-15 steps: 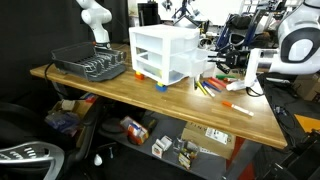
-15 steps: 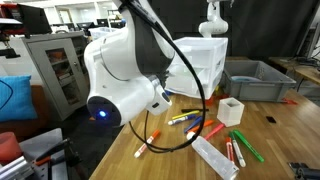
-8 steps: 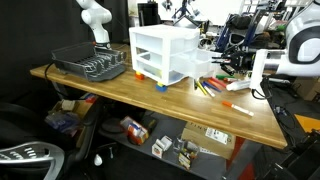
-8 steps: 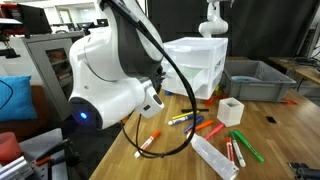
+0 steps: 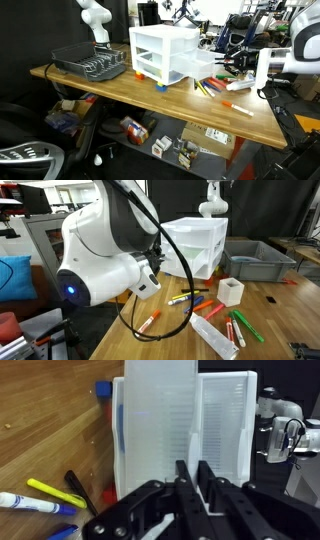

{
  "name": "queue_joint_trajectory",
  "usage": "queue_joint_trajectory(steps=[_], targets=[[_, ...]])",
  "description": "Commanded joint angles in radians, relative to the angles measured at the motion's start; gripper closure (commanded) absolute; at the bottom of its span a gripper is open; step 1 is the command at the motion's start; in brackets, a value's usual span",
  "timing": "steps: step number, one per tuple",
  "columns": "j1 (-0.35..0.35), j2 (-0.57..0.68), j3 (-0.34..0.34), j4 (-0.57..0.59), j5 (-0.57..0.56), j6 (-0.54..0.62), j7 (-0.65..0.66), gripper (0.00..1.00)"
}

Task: Open the second drawer of the cabinet

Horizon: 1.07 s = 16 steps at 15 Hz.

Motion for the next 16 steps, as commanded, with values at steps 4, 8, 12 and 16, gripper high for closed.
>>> queue_joint_trajectory(steps=[4,8,12,16], targets=[[-0.025,-0.057,0.010,-0.019,-0.008,0.096,-0.005,0.96],[-0.030,-0.089,0.013,-0.018,-0.036,0.142,0.014,0.53],[-0.030,-0.154,0.029,-0.035,-0.133,0.155,0.116,0.23],[-0.019,-0.265,0.075,-0.070,-0.296,0.265,0.364,0.01]])
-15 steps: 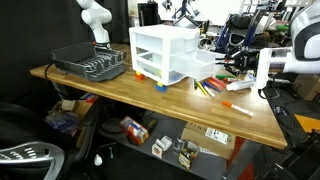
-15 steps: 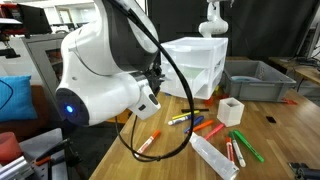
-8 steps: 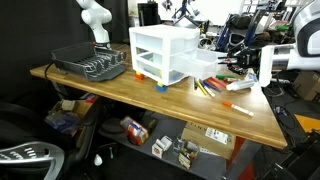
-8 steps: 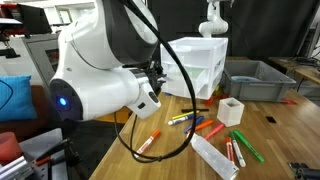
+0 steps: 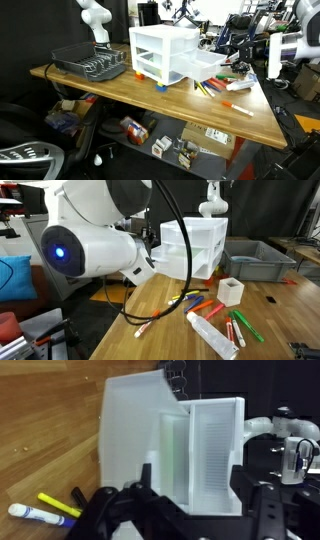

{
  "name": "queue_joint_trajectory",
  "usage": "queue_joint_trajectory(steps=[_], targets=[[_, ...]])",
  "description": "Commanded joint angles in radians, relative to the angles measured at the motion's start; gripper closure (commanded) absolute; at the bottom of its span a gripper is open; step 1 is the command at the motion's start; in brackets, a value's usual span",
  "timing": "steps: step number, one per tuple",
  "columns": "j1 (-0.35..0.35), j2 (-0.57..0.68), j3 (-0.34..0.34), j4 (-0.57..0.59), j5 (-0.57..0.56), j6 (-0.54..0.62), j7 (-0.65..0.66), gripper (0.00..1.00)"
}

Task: Open the second drawer of the cabinet

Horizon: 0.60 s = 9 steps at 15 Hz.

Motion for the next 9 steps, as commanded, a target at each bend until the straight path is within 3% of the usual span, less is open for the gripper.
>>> queue_joint_trajectory(steps=[1,6,9], targets=[[-0.006,-0.122,0.061,-0.049,-0.124,0.148,0.219,0.00],[-0.005,-0.237,0.165,-0.092,-0.262,0.491,0.517,0.00],[-0.004,-0.267,0.208,-0.123,-0.414,0.640,0.717,0.00]])
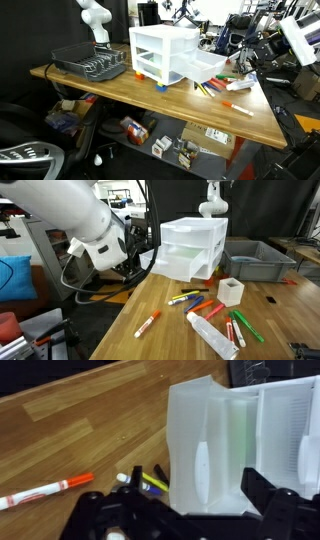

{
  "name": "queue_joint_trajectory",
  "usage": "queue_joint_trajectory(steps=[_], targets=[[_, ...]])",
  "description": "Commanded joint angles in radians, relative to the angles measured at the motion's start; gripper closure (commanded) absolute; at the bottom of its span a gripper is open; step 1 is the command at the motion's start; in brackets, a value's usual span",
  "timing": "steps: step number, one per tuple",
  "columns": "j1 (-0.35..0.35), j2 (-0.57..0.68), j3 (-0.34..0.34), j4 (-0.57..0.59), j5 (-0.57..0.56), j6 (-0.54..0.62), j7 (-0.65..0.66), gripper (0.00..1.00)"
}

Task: Open the second drawer of the cabinet

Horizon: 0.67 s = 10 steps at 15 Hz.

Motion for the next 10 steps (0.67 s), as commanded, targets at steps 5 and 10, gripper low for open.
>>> queue_joint_trajectory(steps=[5,10], targets=[[-0.002,0.013,0.040,-0.032,-0.359,0.123,0.349,0.00],[0.000,0.020,0.039,-0.032,-0.369,0.125,0.356,0.00]])
